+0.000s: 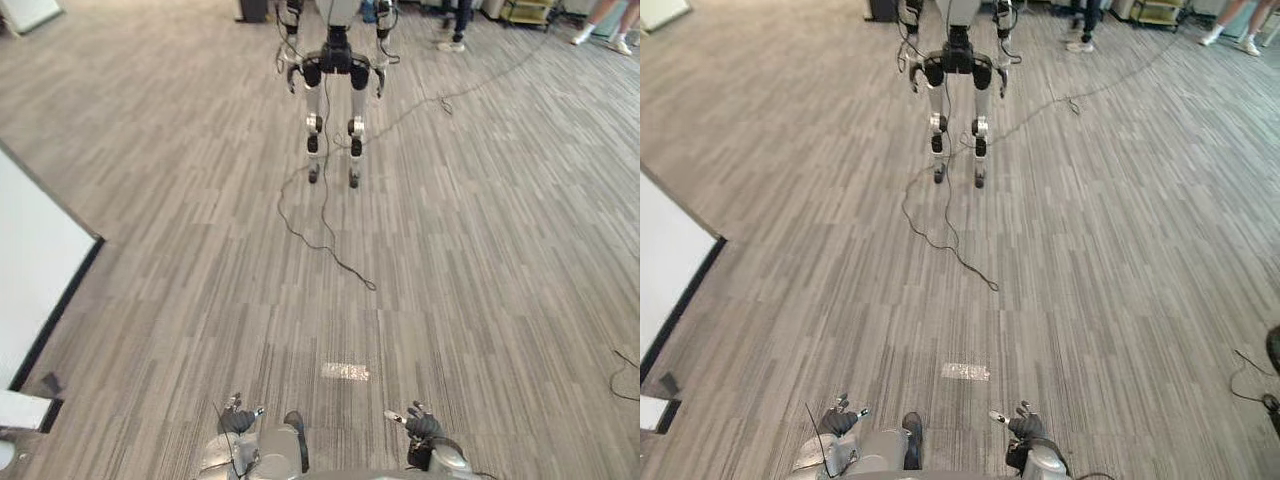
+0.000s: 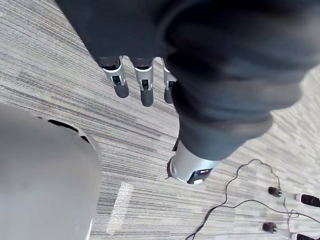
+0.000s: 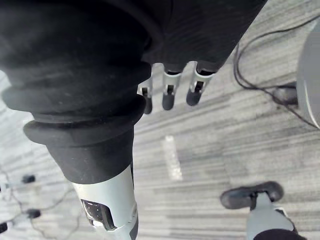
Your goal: Organize washtable
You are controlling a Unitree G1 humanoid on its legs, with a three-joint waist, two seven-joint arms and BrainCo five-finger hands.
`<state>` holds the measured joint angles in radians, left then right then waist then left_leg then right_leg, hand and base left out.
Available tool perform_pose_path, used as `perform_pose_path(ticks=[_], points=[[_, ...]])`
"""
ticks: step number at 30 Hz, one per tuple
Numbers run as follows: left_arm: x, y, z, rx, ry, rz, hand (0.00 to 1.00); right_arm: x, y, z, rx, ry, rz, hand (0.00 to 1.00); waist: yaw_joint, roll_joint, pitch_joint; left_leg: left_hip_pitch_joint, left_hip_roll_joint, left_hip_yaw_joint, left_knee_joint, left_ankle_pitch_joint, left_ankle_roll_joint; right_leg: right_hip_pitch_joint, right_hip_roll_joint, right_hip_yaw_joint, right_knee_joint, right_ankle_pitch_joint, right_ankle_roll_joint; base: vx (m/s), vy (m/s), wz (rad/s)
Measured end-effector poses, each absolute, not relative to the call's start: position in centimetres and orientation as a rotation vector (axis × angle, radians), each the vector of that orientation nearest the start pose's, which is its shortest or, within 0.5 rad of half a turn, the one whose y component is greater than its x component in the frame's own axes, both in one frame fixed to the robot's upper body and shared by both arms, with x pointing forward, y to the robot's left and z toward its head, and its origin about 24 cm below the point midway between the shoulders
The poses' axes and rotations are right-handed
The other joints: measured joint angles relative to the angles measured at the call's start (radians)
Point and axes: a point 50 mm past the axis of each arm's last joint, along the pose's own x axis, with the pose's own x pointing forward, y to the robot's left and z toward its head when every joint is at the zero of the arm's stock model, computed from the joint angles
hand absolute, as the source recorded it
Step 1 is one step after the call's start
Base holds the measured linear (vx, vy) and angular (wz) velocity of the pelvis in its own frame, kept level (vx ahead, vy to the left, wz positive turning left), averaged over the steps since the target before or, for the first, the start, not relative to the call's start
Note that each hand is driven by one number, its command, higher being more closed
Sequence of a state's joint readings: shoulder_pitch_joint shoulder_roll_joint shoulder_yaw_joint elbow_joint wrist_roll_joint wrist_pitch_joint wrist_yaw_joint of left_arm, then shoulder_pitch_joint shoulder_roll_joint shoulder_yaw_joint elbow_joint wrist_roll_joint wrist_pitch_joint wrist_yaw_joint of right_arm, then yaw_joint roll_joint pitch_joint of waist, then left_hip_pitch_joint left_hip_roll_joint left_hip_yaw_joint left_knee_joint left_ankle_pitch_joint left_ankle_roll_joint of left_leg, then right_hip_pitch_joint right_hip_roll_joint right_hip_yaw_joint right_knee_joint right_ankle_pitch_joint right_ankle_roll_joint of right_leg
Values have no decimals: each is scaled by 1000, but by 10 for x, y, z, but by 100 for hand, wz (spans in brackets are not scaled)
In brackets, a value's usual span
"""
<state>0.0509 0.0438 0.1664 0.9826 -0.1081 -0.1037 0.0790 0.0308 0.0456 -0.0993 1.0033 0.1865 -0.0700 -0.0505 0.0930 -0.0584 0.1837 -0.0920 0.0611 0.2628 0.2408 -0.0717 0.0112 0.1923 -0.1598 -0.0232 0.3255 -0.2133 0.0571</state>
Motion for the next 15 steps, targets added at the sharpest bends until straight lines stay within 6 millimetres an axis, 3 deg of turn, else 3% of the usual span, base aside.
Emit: perform_pose_path(ticks=[2,3,5,7,10,11,12,13,15], points=[[122,196,-150,-84,939,315,0,130,-149,-152,233,957,-219,0,-1,-2,1,102,-26,36,-60,-14,22,-91,-35,19,245,35,25,291,250,-54],[119,196,-152,-67,957,299,0,132,-149,-152,230,950,-212,0,-17,9,6,155,-36,41,-81,-29,30,-126,-57,3,355,13,32,245,192,-6],[116,195,-154,-45,981,275,0,132,-149,-151,208,949,-192,0,-28,9,-2,223,-35,37,-133,-36,33,-180,-69,-98,381,-55,17,228,124,18],[117,195,-154,-45,980,274,0,132,-151,-152,197,951,-190,0,-31,11,-3,234,-26,31,-148,-37,30,-201,-58,-121,316,-68,17,186,23,18],[119,189,-155,-52,989,257,0,141,-157,-150,175,939,-187,0,-36,44,12,255,24,19,-159,-43,16,-261,31,-116,99,-59,8,237,-76,1],[119,190,-155,-42,993,244,0,142,-157,-149,172,937,-188,0,-44,43,13,260,32,5,-159,-40,8,-265,69,-108,-20,10,-9,196,-105,22],[117,196,-155,-30,997,250,0,137,-157,-152,175,954,-193,0,-52,11,3,272,6,-20,-160,-51,-21,-263,66,-96,-98,164,-30,216,-128,33],[116,197,-155,-28,1001,255,0,135,-157,-152,176,958,-195,0,-52,-7,0,286,-9,-26,-162,-63,-38,-260,54,-93,-94,173,-2,236,-160,26],[108,182,-160,-86,1026,265,0,130,-170,-153,153,967,-222,0,-54,53,-27,299,29,-48,-158,-74,-61,-236,78,-121,-97,148,-13,266,-182,22]])
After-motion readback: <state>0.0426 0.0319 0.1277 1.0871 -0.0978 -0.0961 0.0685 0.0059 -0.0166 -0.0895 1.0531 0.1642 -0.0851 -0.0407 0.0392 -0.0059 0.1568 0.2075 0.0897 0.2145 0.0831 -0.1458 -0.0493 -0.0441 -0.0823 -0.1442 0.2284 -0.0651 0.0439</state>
